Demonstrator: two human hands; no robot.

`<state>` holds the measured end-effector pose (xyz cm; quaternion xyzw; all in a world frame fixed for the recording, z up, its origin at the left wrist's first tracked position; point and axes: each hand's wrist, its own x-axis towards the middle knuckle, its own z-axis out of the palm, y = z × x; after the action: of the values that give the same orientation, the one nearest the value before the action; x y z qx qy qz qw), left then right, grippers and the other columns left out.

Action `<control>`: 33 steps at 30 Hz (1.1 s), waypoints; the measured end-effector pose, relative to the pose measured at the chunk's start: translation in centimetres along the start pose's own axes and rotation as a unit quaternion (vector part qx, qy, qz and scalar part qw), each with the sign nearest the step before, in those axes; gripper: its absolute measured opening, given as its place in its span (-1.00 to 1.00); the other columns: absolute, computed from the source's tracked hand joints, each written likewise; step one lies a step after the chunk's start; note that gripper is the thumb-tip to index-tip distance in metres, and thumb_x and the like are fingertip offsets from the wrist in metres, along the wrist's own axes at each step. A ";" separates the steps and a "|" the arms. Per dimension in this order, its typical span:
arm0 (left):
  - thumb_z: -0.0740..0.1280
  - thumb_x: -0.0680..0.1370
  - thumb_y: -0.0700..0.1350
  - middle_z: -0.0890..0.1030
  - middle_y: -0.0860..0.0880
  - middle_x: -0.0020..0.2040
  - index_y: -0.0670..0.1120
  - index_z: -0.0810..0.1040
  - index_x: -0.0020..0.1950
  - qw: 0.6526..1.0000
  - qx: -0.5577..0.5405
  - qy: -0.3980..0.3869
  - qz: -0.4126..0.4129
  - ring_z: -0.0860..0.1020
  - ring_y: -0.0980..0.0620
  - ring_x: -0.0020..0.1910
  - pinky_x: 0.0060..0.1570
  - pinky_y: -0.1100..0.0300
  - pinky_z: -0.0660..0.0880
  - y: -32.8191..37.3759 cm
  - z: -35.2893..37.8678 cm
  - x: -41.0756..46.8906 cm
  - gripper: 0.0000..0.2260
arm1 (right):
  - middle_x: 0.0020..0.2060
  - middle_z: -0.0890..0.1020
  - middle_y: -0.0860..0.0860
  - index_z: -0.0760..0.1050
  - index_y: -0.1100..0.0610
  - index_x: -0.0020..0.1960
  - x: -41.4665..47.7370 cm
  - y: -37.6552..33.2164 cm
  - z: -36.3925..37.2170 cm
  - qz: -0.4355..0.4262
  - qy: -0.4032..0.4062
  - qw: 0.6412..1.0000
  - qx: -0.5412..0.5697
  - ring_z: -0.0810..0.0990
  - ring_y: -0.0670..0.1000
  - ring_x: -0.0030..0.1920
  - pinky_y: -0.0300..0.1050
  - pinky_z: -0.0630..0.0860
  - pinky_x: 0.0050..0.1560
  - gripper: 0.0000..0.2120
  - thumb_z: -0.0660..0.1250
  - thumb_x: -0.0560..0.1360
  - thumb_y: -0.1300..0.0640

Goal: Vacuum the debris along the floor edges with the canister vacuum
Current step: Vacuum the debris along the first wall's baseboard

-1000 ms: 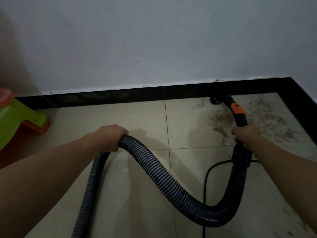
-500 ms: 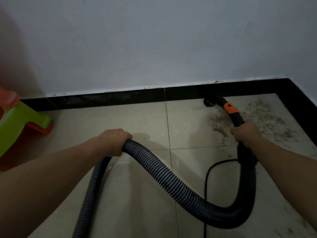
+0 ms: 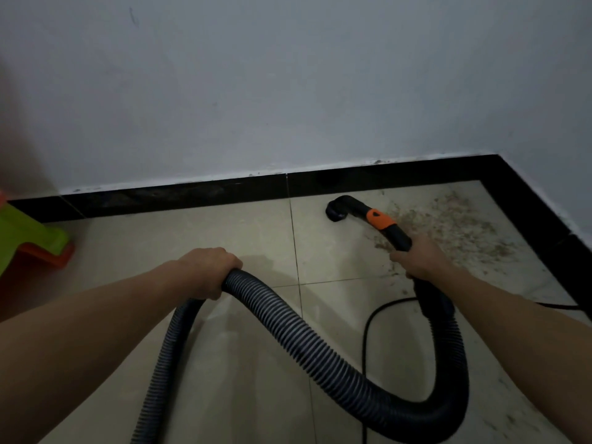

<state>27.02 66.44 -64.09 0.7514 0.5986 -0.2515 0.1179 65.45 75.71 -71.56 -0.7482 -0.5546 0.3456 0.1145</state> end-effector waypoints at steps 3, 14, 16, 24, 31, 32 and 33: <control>0.43 0.40 -0.16 0.47 0.09 -0.14 0.09 0.50 0.06 1.000 -0.007 0.012 -0.007 0.47 0.06 -0.09 -0.10 0.18 0.47 0.0 -0.3 0.6 -0.71 | -0.22 0.61 0.22 0.47 0.22 0.08 0.7 1.3 -1.0 0.049 0.063 0.996 0.042 0.64 0.20 -0.26 -0.02 0.54 -0.28 -0.70 0.44 0.46 0.08; 0.42 0.39 -0.19 0.50 0.07 -0.12 0.10 0.46 -0.03 0.998 -0.037 0.023 -0.039 0.50 0.04 -0.04 -0.11 0.17 0.45 -1.7 -0.2 0.7 -0.73 | -0.23 0.54 0.18 0.45 0.27 0.18 4.8 1.2 -1.0 0.163 0.119 0.959 0.198 0.56 0.16 -0.34 0.09 0.60 -0.21 -0.66 0.44 0.48 0.19; 0.41 0.41 -0.18 0.50 0.06 -0.11 0.08 0.48 0.02 0.998 -0.030 0.016 -0.047 0.51 0.03 -0.03 -0.09 0.17 0.46 -2.2 0.1 0.2 -0.73 | -0.15 0.56 0.22 0.44 0.26 0.18 4.3 0.7 0.8 0.145 0.117 0.965 0.183 0.59 0.22 -0.26 0.16 0.63 -0.13 -0.66 0.43 0.47 0.19; 0.40 0.42 -0.17 0.55 0.02 -0.04 0.06 0.51 0.08 1.000 -0.016 -0.003 -0.014 0.54 0.01 0.00 -0.02 0.13 0.52 0.6 -0.3 1.0 -0.73 | -0.24 0.60 0.16 0.45 0.15 0.04 1.6 -1.4 1.3 -0.002 0.022 1.000 0.004 0.62 0.14 -0.31 -0.05 0.53 -0.32 -0.73 0.45 0.44 0.08; 0.41 0.41 -0.17 0.56 0.00 0.01 0.05 0.50 0.10 1.000 -0.012 0.025 0.001 0.53 0.00 0.03 -0.02 0.12 0.49 1.4 -1.6 1.0 -0.70 | -0.27 0.59 0.19 0.48 0.24 0.06 1.6 2.6 -3.6 0.111 0.145 0.976 0.117 0.60 0.18 -0.31 0.05 0.57 -0.25 -0.71 0.46 0.44 0.14; 0.42 0.41 -0.17 0.56 0.00 -0.01 0.05 0.50 0.07 0.999 -0.018 0.029 -0.004 0.53 0.00 0.03 -0.03 0.12 0.49 1.0 -1.8 0.8 -0.71 | -0.29 0.57 0.18 0.49 0.26 0.08 1.8 2.9 -4.0 0.124 0.167 0.966 0.154 0.57 0.16 -0.35 0.06 0.57 -0.25 -0.70 0.46 0.44 0.14; 0.42 0.40 -0.17 0.56 0.01 -0.01 0.06 0.49 0.05 0.999 -0.024 0.036 -0.010 0.52 0.00 0.02 -0.04 0.13 0.48 0.6 -1.9 0.6 -0.72 | -0.31 0.56 0.17 0.50 0.27 0.09 2.0 2.9 -4.4 0.128 0.185 0.957 0.183 0.55 0.14 -0.38 0.06 0.57 -0.25 -0.69 0.46 0.44 0.15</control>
<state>28.19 67.73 -62.88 0.7510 0.6156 -0.2113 0.1116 70.75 77.46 -70.68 -0.8300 -0.3503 0.3086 0.3050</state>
